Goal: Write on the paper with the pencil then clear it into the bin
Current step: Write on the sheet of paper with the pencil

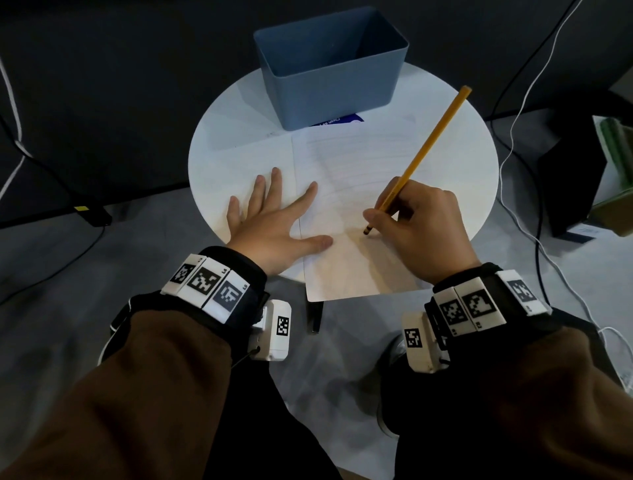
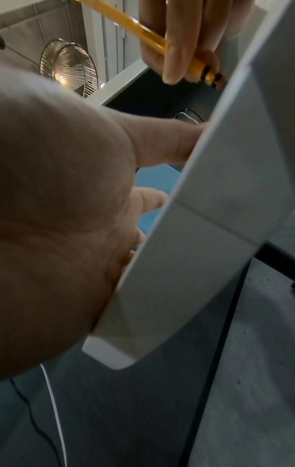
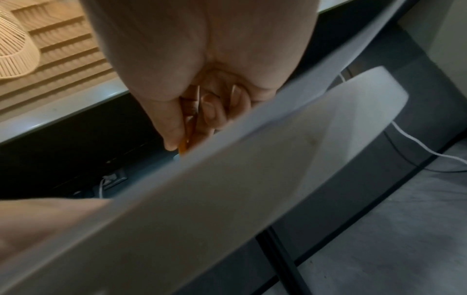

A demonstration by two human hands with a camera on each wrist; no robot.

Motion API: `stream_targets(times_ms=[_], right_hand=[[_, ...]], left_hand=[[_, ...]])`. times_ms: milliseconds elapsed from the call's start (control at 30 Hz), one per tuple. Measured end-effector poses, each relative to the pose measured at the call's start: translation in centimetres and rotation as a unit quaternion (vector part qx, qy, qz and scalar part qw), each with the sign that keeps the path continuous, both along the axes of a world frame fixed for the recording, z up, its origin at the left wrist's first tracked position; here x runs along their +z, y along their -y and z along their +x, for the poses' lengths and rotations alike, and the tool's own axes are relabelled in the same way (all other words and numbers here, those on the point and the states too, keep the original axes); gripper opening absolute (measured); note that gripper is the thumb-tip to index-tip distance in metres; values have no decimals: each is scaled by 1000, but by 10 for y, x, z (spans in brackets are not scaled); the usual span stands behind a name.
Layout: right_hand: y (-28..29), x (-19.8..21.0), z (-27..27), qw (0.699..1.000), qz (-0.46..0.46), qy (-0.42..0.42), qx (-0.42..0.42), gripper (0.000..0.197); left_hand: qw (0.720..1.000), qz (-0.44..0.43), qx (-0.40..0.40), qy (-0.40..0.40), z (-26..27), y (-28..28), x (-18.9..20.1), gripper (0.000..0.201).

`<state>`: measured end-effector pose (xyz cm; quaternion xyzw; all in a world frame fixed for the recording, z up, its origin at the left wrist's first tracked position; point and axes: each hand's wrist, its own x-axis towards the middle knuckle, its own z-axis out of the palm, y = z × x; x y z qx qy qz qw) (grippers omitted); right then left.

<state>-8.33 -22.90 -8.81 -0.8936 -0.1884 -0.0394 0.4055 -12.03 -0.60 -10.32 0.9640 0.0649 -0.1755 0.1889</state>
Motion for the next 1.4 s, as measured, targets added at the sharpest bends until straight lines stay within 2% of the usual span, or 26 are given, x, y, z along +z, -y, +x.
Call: stream_targets(times_ms=[167,400,600,833,1033,1267,1400], right_hand=[[-17,-4,-7,999,-22,1,47,17],[4,-1,3,1000,-13,12,-7,17],[-19,-5,-11,999,-22,-7,43,17],[6,-1,3,999,-15,16,-40,14],[-16,-5,-10,999,-29,5,33,17],[5,-2,2,999,-30,27,-31,17],[-12,-3,-9,1000,-12,21,18,17]], left_hand=[[1000,12,-6,-10,2,-1,0,88],[1000,-2,-5,-10,1,-1,0,88],[1000,11,-12,-18,2,-1,1,90],[1000,-9,-5,-8,0,-2,1,88],[1000,9,-11,-17,2,-1,2,88],[1000,-5,-7,-11,0,-2,2,88],[1000,-3,-8,-15,1,-1,2,88]])
